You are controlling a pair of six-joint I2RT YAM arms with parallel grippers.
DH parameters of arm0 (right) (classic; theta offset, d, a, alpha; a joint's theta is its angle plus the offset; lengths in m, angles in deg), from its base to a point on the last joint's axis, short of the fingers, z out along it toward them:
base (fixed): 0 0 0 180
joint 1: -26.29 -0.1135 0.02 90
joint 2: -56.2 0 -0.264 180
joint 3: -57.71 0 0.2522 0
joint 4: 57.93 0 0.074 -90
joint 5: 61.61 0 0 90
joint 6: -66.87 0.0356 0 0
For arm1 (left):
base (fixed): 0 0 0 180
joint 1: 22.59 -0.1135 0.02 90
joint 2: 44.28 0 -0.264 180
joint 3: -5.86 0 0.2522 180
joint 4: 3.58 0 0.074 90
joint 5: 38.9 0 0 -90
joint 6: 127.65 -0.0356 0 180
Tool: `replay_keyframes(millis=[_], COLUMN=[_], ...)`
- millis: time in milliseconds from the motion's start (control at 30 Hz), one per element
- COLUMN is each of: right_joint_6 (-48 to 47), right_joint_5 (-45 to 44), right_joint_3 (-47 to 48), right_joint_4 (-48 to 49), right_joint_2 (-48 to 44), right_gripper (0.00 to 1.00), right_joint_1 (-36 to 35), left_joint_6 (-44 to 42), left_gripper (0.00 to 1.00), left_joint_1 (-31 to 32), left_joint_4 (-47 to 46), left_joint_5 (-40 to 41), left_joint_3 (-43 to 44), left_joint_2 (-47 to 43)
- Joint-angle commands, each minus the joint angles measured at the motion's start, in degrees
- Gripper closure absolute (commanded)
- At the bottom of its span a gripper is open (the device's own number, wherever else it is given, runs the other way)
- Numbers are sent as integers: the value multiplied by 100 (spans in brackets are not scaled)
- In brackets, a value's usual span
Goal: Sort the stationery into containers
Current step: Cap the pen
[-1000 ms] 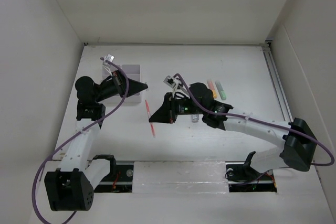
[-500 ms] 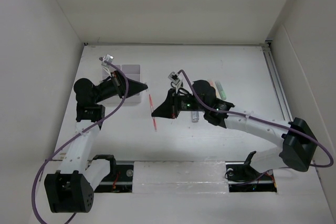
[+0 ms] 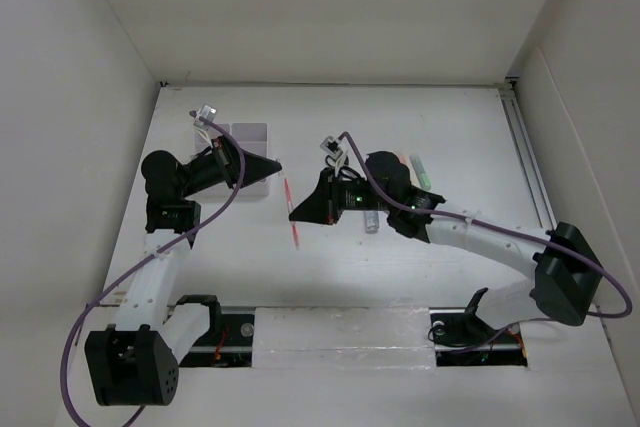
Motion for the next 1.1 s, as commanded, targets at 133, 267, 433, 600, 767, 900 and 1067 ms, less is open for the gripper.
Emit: replay_keyframes(millis=[133, 267, 433, 600, 767, 900, 1067], right_joint_6=[-94, -94, -94, -251, -304, -357, -358], right_joint_5=[178, 231, 231, 73, 73, 11, 11], right_joint_3=[191, 304, 357, 437, 551, 551, 551], right_joint_4=[342, 342, 403, 237, 166, 52, 52], right_joint_2=[-18, 35, 87, 87, 26, 26, 79], right_gripper=[100, 100, 100, 100, 100, 100, 100], right_joint_1=[-99, -221, -222, -222, -222, -169, -169], left_joint_6=[-122, -175, -227, -227, -227, -227, -227], left_gripper=[100, 100, 100, 100, 100, 100, 100], left_joint_1=[-20, -20, -20, -20, -20, -20, -20], left_joint_4=[-219, -166, -61, -8, -8, -8, -8], left_joint_5=[-68, -68, -15, -15, -15, -15, -15], left_joint_3=[-13, 39, 39, 39, 39, 39, 39], left_joint_2=[-117, -117, -117, -65, -65, -65, -65])
